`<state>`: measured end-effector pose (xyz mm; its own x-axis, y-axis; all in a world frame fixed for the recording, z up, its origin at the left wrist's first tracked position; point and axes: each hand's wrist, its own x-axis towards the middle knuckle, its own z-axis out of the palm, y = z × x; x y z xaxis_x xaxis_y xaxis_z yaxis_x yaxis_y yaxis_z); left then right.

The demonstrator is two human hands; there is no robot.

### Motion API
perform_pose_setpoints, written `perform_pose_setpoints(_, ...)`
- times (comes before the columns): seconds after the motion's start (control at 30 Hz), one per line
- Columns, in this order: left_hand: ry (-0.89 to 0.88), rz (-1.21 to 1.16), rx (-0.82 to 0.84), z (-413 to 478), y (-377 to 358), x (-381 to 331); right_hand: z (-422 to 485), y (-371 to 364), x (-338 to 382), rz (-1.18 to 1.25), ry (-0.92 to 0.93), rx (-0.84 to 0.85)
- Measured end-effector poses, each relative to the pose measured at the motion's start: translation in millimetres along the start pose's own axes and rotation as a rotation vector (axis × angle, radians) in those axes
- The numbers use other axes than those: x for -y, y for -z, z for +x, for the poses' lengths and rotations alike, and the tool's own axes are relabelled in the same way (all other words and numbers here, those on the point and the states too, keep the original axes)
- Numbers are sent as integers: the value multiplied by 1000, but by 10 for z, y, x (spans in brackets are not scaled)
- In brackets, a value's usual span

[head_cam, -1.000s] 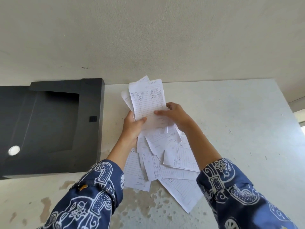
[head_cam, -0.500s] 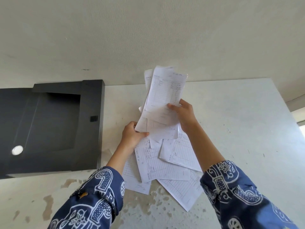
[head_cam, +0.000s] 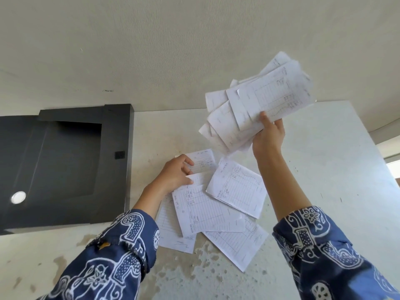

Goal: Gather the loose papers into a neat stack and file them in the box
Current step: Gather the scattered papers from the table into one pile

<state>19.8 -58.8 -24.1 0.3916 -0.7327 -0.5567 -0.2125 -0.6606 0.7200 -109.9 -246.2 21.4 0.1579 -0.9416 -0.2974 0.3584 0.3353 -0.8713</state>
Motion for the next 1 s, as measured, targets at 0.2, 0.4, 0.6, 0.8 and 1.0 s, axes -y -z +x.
perform_pose_setpoints(0.2, -168, 55, -300, 114, 88, -141, 42, 49, 236, -156, -74, 207)
perform_pose_setpoints(0.4, -120, -561, -301, -50, -17, -351, 3, 252, 176, -601, -216, 501)
perform_pose_setpoints(0.6, 17, -588, -98, -207, -329, -273, -311, 319, -136, -578, -358, 559)
perform_pose_setpoints(0.8, 127, -875, -199, -289, -467, -213, -480, 303, -278, -568, -417, 359)
perform_pose_setpoints(1.0, 55, -830, -263, -247, -374, -102, -546, 396, -331, -517, -374, 360)
